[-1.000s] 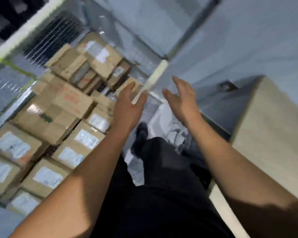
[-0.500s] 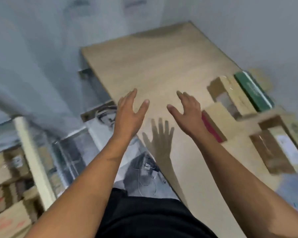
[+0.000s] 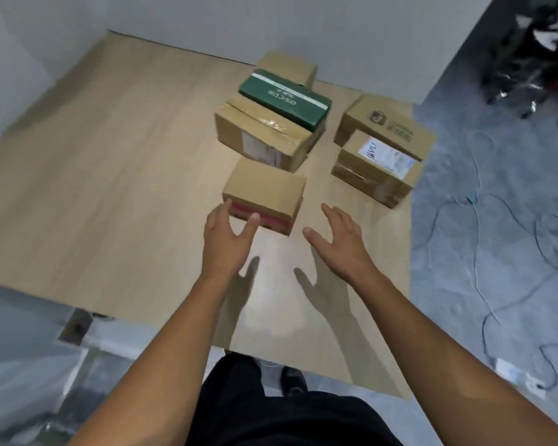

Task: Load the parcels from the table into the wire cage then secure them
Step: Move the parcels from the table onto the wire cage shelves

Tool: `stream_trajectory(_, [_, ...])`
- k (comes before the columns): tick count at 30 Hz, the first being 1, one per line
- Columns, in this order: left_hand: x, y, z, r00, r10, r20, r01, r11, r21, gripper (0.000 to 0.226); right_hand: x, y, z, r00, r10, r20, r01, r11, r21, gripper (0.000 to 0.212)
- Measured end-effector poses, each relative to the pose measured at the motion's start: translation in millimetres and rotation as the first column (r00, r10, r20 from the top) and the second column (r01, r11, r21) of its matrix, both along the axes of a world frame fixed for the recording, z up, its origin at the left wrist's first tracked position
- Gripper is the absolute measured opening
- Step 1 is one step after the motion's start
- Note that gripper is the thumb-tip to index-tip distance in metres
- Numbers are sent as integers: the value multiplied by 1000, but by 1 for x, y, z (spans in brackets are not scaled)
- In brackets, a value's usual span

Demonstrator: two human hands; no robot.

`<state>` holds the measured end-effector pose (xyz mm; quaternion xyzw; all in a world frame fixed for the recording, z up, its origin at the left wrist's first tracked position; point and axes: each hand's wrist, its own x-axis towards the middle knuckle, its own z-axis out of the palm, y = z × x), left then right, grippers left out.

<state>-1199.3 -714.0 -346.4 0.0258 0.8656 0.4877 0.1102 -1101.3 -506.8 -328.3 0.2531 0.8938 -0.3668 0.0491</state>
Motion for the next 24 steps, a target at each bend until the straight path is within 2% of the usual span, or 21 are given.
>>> stream_trajectory(5, [-84,10,-33,996,-46,81,47,999,-5,70,-34,-4,-19,983,-162,80,172,975,-138,79])
stream_trajectory(9, [-124,3,-59,976,-75,203,79,997,-9,80,-83,-17,-39,957,-272,104,291,905,-311,79])
stream_trajectory(11, [-126,-1,-66,960,-110,256,102,994,44,80,-104,-24,-47,949,-292,121,316,874,-369,74])
stream_trajectory(15, [-112,-13,-59,959,-84,272,55,992,112,75,-116,-43,-53,955,-297,16,282,884,-373,63])
stream_trajectory(17, [-95,-27,-49,961,15,275,-57,988,145,69,-112,-57,-50,972,-229,-45,199,916,-349,67])
stream_trajectory(20, [-55,-61,-32,938,266,222,-307,936,175,52,-104,-85,-41,987,-89,-135,37,939,-343,74])
stream_trajectory(22, [-17,-91,-25,871,459,174,-489,843,225,40,-96,-111,-38,983,52,-177,-112,932,-346,74])
stream_trajectory(24, [24,-123,-23,777,605,175,-628,724,286,38,-86,-144,-34,954,222,-203,-279,904,-323,76])
